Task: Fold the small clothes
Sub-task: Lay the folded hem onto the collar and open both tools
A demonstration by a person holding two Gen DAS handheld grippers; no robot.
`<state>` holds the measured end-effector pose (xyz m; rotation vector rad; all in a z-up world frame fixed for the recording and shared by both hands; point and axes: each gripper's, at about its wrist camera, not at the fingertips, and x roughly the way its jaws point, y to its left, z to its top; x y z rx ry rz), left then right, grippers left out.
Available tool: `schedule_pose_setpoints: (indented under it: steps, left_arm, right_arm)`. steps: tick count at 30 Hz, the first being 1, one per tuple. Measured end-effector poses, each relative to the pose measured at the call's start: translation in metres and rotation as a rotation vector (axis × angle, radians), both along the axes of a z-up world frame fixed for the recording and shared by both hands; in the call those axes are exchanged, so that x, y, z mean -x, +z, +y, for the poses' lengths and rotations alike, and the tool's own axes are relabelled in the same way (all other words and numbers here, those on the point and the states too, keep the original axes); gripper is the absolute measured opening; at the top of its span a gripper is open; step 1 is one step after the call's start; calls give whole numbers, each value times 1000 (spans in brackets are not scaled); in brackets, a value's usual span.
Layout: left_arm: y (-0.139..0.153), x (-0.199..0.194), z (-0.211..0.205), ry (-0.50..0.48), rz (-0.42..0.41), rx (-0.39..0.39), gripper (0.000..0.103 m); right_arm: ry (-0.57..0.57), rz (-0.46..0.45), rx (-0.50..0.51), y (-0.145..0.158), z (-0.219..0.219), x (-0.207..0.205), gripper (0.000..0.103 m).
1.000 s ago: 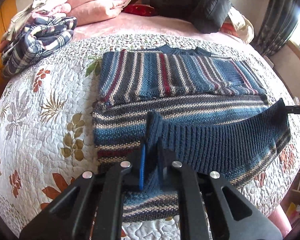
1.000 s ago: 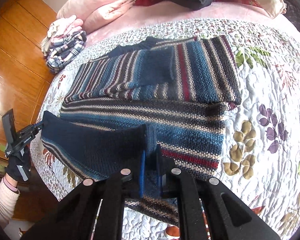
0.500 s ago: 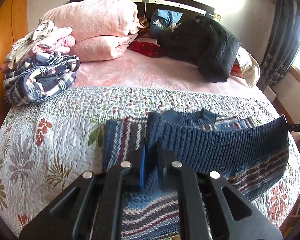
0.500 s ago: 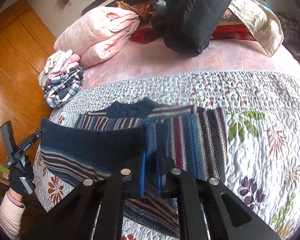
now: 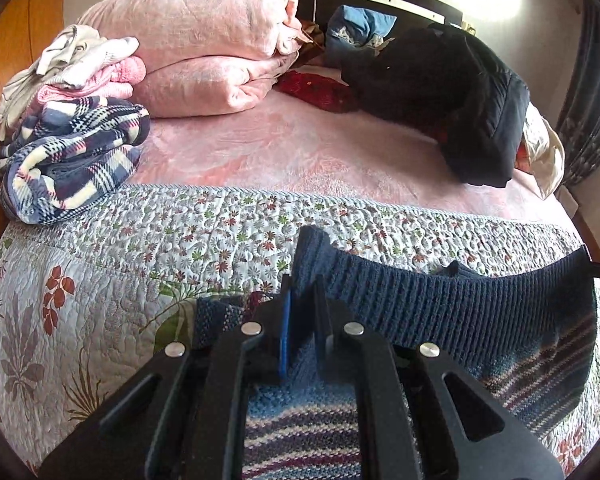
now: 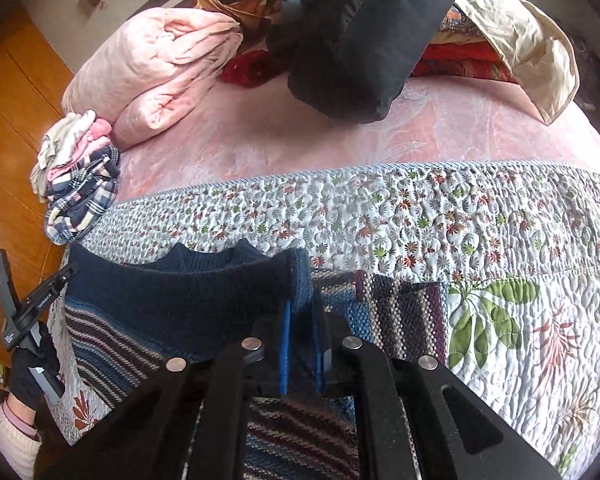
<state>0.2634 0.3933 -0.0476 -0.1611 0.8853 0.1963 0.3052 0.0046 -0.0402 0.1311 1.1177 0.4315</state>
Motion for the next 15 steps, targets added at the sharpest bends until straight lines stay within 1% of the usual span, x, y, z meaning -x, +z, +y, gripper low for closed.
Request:
schedule_pose_setpoints:
  steps: [5,10,15]
  left_arm:
    - [-37,-20,7,57,67,32,8]
    - [-68,-32,9,70,133,4,8]
    - [-83,-37,9,72,162,-17,10]
  right_arm:
    - [-13,42,26,-31,8,-18,9]
    - [-21,76,60,-56,10,-28,9]
    - [-31,104,67,-76,7,-32,9]
